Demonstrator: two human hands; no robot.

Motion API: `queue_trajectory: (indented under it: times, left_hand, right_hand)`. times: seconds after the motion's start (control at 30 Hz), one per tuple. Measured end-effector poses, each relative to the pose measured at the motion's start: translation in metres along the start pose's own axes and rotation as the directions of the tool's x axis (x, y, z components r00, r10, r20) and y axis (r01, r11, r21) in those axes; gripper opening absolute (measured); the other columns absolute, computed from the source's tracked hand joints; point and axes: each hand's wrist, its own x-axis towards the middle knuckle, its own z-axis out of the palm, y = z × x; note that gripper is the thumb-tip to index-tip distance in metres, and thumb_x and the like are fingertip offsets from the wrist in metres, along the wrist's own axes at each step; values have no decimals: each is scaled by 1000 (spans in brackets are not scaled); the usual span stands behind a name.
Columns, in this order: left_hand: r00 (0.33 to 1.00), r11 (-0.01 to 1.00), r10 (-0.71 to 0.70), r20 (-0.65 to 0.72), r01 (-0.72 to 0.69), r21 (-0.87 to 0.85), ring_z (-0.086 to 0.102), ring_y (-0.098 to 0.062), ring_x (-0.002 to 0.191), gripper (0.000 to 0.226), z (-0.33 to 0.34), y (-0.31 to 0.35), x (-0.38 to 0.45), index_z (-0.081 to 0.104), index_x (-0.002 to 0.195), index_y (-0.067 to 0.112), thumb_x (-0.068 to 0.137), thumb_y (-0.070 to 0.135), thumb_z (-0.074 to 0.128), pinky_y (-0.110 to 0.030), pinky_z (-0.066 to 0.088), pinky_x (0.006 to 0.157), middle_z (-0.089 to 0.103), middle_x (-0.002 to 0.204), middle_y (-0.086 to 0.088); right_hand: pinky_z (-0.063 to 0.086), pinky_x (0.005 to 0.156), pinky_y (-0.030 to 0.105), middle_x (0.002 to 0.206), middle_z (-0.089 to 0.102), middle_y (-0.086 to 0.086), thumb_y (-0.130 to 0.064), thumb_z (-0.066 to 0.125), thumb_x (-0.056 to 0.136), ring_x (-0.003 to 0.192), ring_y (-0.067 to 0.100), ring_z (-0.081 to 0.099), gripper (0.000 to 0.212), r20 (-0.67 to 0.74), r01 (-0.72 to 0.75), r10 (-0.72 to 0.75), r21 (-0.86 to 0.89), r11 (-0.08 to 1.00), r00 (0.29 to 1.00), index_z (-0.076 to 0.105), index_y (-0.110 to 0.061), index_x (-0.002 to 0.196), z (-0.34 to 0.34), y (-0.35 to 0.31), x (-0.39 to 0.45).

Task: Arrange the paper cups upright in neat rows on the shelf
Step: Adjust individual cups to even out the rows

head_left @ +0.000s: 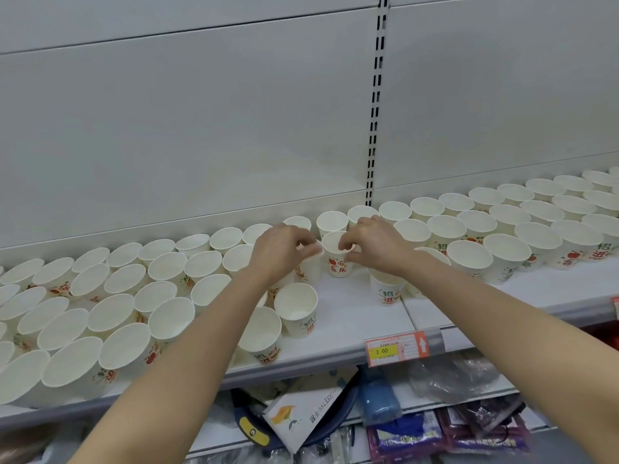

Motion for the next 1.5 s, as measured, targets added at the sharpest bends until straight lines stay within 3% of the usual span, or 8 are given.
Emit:
queue_trajectory:
  times: [0.1, 0.23, 0.5, 0.63, 0.87, 1.1, 1.3, 1.5]
  left_hand:
    - [988, 993, -109, -111, 112, 22, 60, -18, 100, 18, -12, -19, 14, 73, 104, 30, 90, 34, 62, -34, 49, 78, 72, 103, 10]
    - [982, 967, -188, -9, 187, 171, 60, -25, 107, 31, -17, -33, 34, 71, 111, 31, 88, 17, 56, -33, 50, 83, 69, 113, -1]
    - [974, 932, -146, 173, 77, 354, 61, -22, 107, 25, -8, -40, 52, 71, 107, 34, 88, 20, 64, -27, 42, 76, 67, 115, 2]
    - [976, 952, -108, 190, 47, 301, 62, -22, 101, 15, 1, -38, 55, 75, 99, 30, 87, 31, 67, -26, 42, 71, 71, 106, 1]
    - [984, 973, -70, 162, 31, 228, 60, -22, 109, 25, -3, -27, 51, 72, 110, 30, 87, 36, 67, -30, 48, 83, 68, 113, 2]
    - [995, 994, -71, 76, 76, -75, 61, -7, 86, 14, -21, -22, 14, 73, 93, 33, 80, 38, 73, -31, 51, 78, 68, 94, 15]
    - [980, 994, 1, 197, -23, 108, 54, -7, 85, 21, -15, -5, -2, 73, 97, 32, 76, 34, 78, -26, 43, 70, 67, 96, 14]
    - [990, 993, -47, 136, 32, 111, 63, -14, 81, 10, -5, 7, -9, 74, 83, 30, 80, 23, 67, -31, 52, 67, 71, 83, 9]
  right_hand:
    - [34, 77, 29, 88, 69, -5, -28, 66, 85, 90, 20, 53, 10, -84, 29, -25, 49, 998, 996, 72, -25, 93, -5, 7, 6]
    - [32, 72, 31, 81, 70, -2, -18, 62, 86, 84, 24, 51, 11, -140, 46, -53, -49, 998, 989, 73, -20, 87, -10, 20, 25]
    - [29, 71, 29, 96, 68, 0, -8, 61, 82, 98, 25, 52, 30, 45, 17, -13, -92, 996, 999, 72, -27, 102, -4, 35, 65]
    - [26, 68, 28, 94, 62, -2, -8, 65, 74, 93, 25, 53, 33, 134, 29, -13, -115, 993, 991, 72, -32, 96, 10, 37, 73]
    - [28, 65, 27, 85, 65, 0, -12, 69, 74, 88, 26, 52, 19, 68, 40, -34, -97, 994, 997, 73, -28, 84, 19, 47, 71]
    - [37, 69, 30, 82, 70, -6, -20, 70, 83, 87, 19, 50, 7, -167, -2, 29, 161, 987, 986, 75, -21, 88, 0, 28, 30]
    - [32, 74, 27, 83, 67, -14, -42, 76, 73, 87, 12, 47, 20, -35, 18, -12, 175, 984, 999, 72, -27, 87, -7, -1, 1]
    - [24, 72, 29, 82, 68, -8, -25, 68, 79, 90, 17, 50, 8, -4, -2, 2, 52, 999, 1000, 73, -26, 85, -4, -11, -2]
